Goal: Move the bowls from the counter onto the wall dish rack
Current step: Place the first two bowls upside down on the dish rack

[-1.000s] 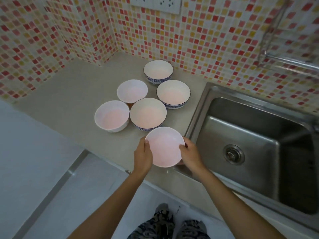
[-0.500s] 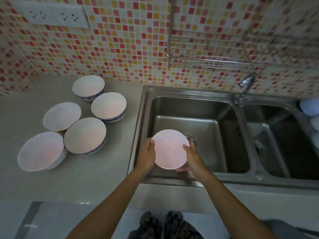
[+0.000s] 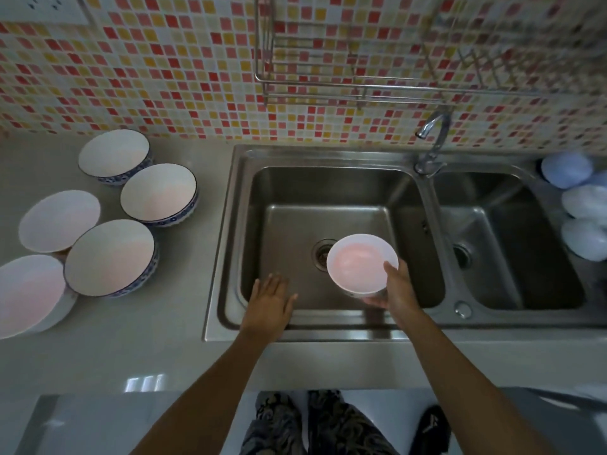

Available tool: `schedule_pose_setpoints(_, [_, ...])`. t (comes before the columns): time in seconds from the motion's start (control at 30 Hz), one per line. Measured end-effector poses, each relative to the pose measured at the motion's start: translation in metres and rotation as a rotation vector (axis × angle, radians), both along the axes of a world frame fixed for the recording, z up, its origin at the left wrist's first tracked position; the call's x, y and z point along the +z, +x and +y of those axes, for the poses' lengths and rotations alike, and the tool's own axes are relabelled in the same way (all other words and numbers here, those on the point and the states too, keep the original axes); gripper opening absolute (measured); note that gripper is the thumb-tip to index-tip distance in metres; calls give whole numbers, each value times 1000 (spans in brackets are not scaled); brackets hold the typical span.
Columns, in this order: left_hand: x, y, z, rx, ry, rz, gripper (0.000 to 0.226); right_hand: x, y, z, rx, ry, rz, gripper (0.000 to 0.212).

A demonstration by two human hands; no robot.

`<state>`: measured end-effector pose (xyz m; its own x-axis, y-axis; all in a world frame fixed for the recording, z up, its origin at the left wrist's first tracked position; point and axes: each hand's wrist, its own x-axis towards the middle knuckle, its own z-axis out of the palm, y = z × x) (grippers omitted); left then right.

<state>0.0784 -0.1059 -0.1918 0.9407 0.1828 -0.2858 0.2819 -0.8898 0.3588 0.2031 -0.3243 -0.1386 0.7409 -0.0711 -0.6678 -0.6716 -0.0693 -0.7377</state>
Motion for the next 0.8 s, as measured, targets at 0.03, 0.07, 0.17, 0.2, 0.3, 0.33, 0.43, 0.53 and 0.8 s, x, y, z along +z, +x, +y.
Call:
schedule_pose_setpoints(0.03, [-1, 1, -1, -20, 5, 28, 96, -3, 0, -2, -7, 1, -2, 37])
schedule_pose_setpoints(0.07, [-3, 0, -1, -39, 19, 50, 102, -6, 1, -3, -7, 4, -9, 36])
schedule_pose_setpoints(0.17, [-5, -3, -2, -41, 44, 59, 97, -12, 1, -5, 13, -4, -41, 40])
schedule_pose_setpoints(0.2, [-5, -4, -2, -34, 41, 59, 90, -14, 1, -5, 26, -15, -54, 43])
schedule_pose_setpoints(0.3, [-5, -4, -2, -27, 45, 63, 87, -17, 0, -4, 55, -47, -91, 51])
schedule_pose_setpoints(0.33, [-6, -4, -2, -22, 48, 62, 88, -17, 0, -3, 67, -56, -107, 54])
schedule_pose_setpoints(0.43, [-7, -3, -3, -10, 50, 62, 87, -18, -1, -2, 103, -82, -145, 59])
schedule_pose_setpoints(0.53, [-9, -3, -2, 2, 51, 60, 86, -22, -1, -1, 156, -129, -196, 65])
schedule_pose_setpoints(0.8, [-7, -3, -2, 29, 33, 50, 80, -35, -3, 2, 290, -271, -366, 78])
